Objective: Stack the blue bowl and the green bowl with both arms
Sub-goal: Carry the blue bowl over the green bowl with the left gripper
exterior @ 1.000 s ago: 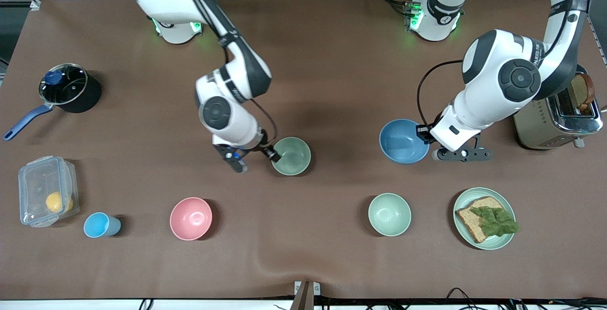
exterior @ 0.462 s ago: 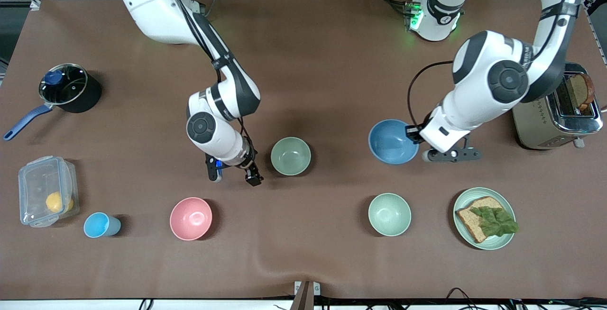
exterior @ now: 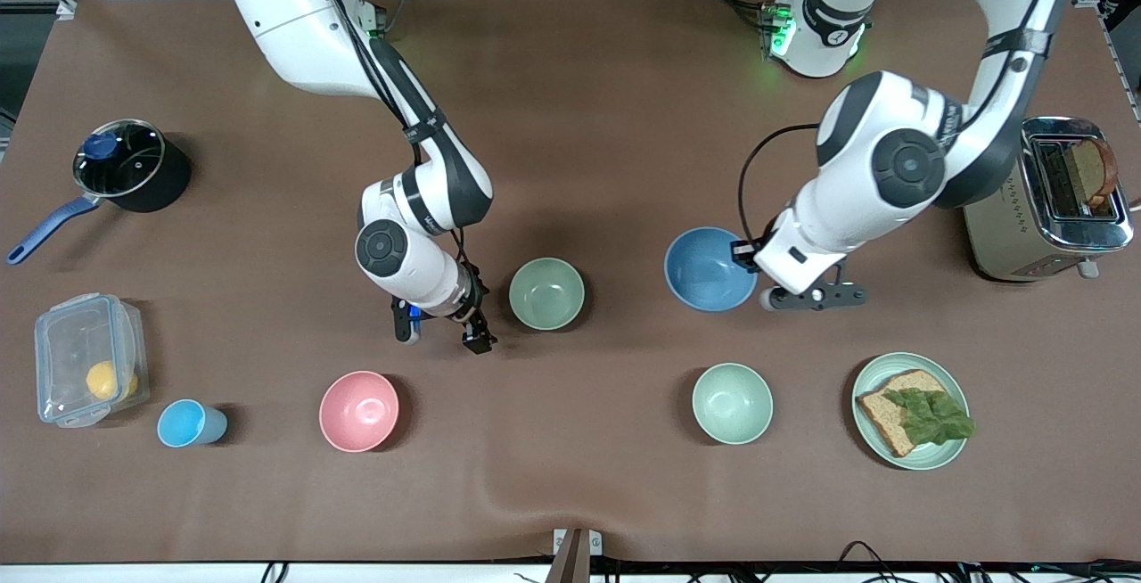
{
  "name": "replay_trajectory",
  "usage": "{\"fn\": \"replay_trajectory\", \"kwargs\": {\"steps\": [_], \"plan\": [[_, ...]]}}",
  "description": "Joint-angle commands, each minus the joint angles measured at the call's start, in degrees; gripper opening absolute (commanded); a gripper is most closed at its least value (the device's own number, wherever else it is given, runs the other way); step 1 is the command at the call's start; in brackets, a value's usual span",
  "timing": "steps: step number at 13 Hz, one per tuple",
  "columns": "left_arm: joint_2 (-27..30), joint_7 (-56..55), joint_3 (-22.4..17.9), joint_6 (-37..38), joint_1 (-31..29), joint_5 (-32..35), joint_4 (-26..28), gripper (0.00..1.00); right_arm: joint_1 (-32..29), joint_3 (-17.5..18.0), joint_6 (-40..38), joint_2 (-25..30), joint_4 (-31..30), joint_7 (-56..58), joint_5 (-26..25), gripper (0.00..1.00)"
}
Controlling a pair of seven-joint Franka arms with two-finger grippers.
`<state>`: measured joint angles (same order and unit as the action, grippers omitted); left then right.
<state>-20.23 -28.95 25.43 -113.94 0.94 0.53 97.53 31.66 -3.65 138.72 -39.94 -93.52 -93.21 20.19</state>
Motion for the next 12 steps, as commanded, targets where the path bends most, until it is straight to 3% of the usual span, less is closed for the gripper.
{"fn": "replay_trajectory", "kwargs": {"steps": [1, 9, 12], "plan": [[-4.10, -4.43, -0.03, 0.30, 3.00, -0.09, -4.53, 0.00, -0.11, 0.22, 0.14, -0.49, 0.44, -0.66, 1.61, 1.00], [-15.61, -23.67, -0.74, 0.04, 13.37, 0.78, -16.22, 0.00, -0.02, 0.22, 0.41, -1.81, 0.53, -0.57, 1.43, 1.00], [-18.35, -29.22, -5.81, -4.69, 21.00, 0.61, -17.82, 0.00, -0.02, 0.22, 0.50, -2.42, 0.53, -0.40, 1.34, 1.00]]}}
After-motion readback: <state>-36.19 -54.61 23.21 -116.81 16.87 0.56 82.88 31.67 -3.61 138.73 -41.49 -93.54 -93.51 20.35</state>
